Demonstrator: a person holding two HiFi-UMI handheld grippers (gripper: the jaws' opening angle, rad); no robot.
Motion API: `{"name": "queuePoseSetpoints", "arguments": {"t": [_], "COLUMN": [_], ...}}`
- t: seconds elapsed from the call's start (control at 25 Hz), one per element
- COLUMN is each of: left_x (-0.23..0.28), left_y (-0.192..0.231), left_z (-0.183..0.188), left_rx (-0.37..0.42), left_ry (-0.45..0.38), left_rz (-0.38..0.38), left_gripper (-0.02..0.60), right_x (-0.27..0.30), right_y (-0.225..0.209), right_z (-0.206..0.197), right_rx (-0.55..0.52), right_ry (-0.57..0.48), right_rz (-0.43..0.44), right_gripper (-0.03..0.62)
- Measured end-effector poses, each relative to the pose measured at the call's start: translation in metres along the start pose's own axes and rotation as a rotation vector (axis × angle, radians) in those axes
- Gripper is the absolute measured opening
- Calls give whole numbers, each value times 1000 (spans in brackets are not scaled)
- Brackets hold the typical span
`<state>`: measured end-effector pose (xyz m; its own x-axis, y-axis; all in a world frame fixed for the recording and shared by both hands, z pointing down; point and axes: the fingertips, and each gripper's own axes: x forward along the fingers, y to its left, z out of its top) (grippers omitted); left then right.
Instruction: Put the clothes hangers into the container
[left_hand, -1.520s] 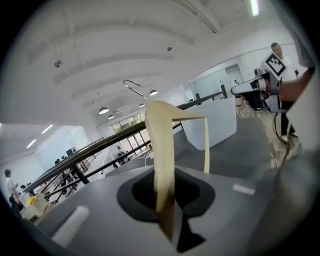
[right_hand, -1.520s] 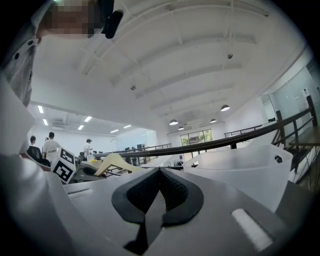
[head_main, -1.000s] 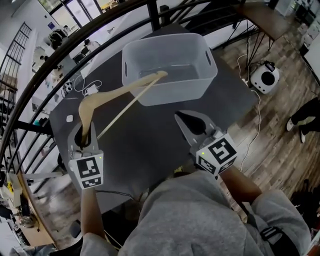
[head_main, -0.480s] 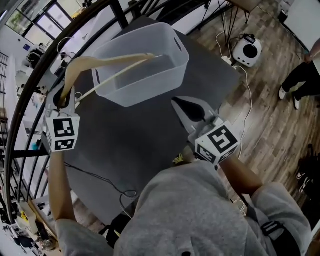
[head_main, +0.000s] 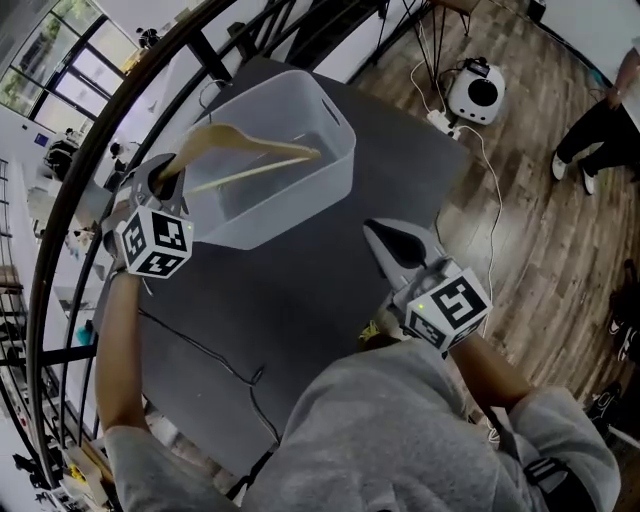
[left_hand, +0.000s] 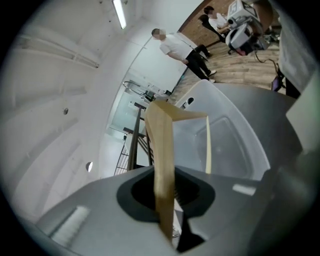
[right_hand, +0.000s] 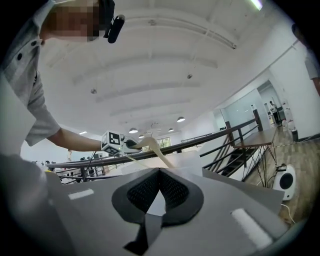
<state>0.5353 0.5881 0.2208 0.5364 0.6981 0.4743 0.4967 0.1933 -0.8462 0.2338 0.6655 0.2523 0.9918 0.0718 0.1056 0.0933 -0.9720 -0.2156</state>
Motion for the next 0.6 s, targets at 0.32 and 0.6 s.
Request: {"name": "queuePoseSetpoints", "arguments": {"t": [0.32, 0.6], "left_x": [81, 121], "left_y": [-33, -46], "left_z": [28, 26], "left_rx": [164, 157], "left_ry": [9, 34], "left_rz": [-109, -140], "left_gripper": [52, 51], "right_x": [-6, -20], "right_y": [-16, -37], "right_z": [-7, -8], "right_rx": [28, 29], "right_ry": [23, 15], "right_rz": [-64, -140], "right_gripper": [-3, -3]}}
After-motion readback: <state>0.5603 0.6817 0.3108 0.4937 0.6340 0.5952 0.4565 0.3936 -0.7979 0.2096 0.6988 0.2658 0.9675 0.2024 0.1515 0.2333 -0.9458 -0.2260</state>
